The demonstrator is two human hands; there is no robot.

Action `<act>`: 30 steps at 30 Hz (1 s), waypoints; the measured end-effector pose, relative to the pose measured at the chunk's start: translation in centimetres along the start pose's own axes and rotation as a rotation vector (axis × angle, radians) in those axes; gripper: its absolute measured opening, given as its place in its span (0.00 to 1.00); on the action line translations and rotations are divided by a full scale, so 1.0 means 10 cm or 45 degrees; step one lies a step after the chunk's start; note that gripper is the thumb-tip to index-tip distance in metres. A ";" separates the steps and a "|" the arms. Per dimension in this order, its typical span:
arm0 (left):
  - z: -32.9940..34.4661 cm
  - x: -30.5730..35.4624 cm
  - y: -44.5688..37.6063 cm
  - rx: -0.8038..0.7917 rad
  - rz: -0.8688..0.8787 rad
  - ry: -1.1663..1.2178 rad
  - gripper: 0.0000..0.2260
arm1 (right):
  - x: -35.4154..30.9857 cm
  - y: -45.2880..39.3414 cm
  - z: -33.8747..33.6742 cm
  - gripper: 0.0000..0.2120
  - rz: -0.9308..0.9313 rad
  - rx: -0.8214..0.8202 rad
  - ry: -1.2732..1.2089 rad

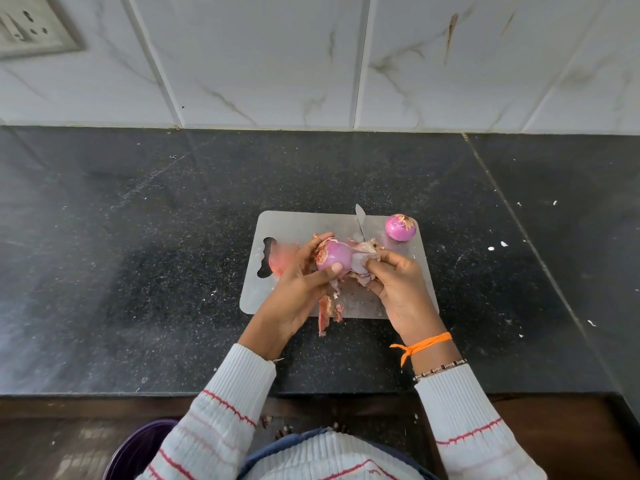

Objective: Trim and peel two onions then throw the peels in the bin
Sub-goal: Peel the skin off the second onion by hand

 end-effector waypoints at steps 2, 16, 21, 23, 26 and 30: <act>-0.01 -0.01 -0.01 -0.010 -0.040 0.058 0.27 | 0.01 0.00 0.00 0.07 -0.003 -0.015 -0.019; 0.05 -0.04 0.02 0.296 -0.116 -0.083 0.12 | -0.02 0.01 0.02 0.08 -0.378 -0.084 0.452; 0.01 0.09 0.00 0.320 -0.034 -0.105 0.07 | -0.03 -0.01 -0.05 0.02 -0.673 0.111 0.935; 0.02 0.12 0.01 0.266 0.011 -0.152 0.09 | -0.04 0.03 0.04 0.02 -0.696 0.041 1.051; 0.02 0.07 0.01 0.210 0.027 -0.207 0.23 | 0.01 0.04 0.12 0.05 -0.674 -0.092 1.167; -0.01 0.04 0.03 0.195 0.059 -0.204 0.29 | 0.01 0.03 0.06 0.13 -0.524 -0.129 1.060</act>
Point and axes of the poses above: each hand's wrist, its own y-axis away from the middle knuckle, its own z-axis out of the palm, x = y × z, the point moved 2 cm from there along -y, towards the middle knuckle, and after that the axes turned 7 degrees about x, right-handed, at the moved point
